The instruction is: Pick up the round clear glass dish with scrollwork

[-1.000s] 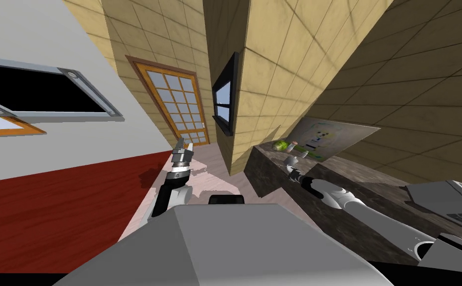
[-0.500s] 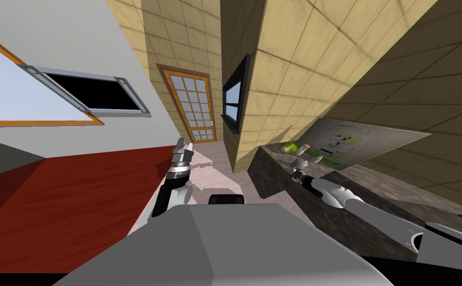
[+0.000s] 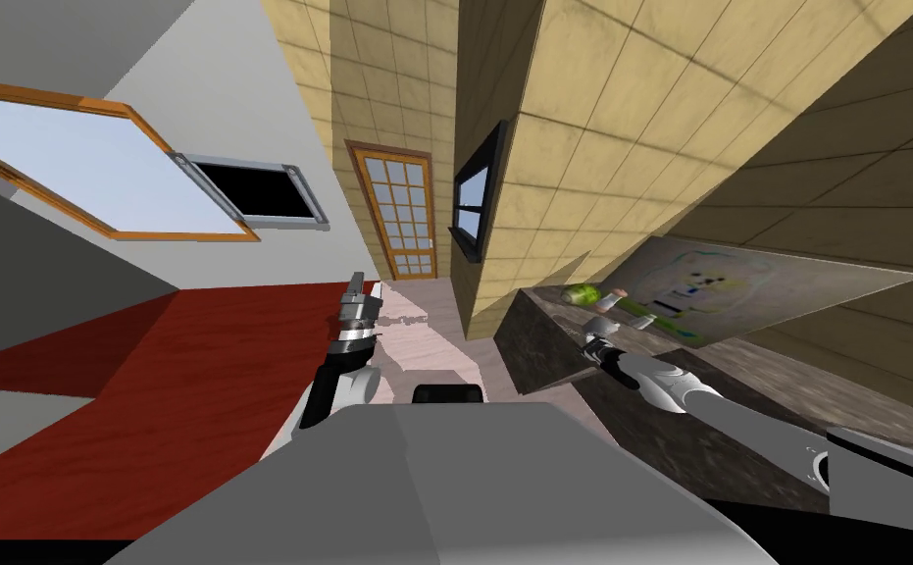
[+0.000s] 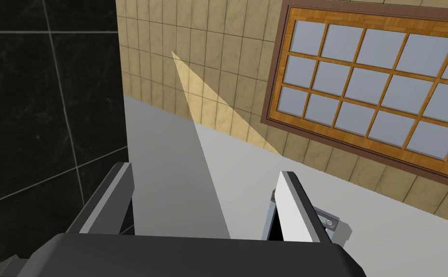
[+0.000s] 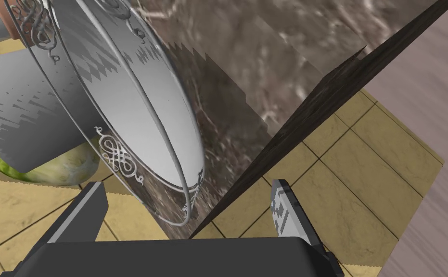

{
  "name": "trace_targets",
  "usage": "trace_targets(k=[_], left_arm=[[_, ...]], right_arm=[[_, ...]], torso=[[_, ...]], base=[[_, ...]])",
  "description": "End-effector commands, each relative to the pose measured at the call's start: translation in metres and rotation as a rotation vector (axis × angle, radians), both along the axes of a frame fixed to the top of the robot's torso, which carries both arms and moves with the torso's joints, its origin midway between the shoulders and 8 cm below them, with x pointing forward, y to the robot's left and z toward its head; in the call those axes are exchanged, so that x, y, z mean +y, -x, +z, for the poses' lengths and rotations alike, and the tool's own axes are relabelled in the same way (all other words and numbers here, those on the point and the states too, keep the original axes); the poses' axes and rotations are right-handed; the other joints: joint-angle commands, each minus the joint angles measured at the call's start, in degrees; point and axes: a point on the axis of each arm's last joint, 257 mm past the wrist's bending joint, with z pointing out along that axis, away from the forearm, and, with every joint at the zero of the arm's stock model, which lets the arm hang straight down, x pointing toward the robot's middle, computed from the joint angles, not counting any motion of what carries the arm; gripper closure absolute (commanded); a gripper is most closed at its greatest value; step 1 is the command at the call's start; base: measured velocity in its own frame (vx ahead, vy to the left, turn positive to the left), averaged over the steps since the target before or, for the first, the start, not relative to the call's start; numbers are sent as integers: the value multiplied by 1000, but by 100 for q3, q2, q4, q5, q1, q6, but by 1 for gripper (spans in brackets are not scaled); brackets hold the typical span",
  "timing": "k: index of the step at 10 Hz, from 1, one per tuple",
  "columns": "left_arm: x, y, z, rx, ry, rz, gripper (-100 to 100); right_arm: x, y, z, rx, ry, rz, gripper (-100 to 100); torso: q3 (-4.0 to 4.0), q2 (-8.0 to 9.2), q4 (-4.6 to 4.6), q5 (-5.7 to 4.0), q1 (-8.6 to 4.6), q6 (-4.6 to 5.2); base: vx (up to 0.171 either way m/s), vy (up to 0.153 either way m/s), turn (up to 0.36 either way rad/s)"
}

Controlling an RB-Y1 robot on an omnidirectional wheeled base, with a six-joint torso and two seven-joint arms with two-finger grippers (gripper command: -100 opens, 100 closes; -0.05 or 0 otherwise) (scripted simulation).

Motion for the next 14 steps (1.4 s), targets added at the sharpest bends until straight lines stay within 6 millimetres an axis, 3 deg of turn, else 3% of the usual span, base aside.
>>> trace_targets(k=[1,3,4,5,6,7,11,12,13,14], left_arm=[[0,0,0,0,0,0,0],[0,0,0,0,0,0,0],[0,0,0,0,0,0,0],[0,0,0,0,0,0,0],[0,0,0,0,0,0,0],[0,0,0,0,0,0,0],[0,0,0,0,0,0,0],[0,0,0,0,0,0,0],[0,0,0,0,0,0,0],[0,0,0,1,0,1,0]], right_arm=[[-11,0,7,-13,13,-40,-100],[-8,10,-5,23,15,-30,-100],[-32,9,16,-23,37,-109,-100],[-30,19,5,12,43,-100,-100],[-27,12,5,2,37,-93,-100],[-28,13,5,2,38,-95,100],[-28,12,6,-2,38,-98,100],[-28,12,6,-2,38,-98,0],[-8,12,-7,31,15,-27,100],[-8,10,-5,23,15,-30,100]], torso=[[0,0,0,0,0,0],[-2,-6,0,-4,-15,15],[-14,-27,-5,-5,-17,14],[-6,-9,-2,-2,-10,1],[3,4,1,-4,-12,9],[-6,-13,-1,-4,-15,15],[-29,-46,-15,-8,-17,10],[-29,-47,-16,-8,-17,9],[-30,-48,-16,-7,-17,9],[-45,-74,-25,-9,-19,31]], base=[[-154,7,287],[-44,-14,-22],[-114,4,327],[-153,-2,319],[-59,-3,44],[-10,0,-10],[0,0,0],[0,0,0],[122,-6,-335],[167,6,-364]])
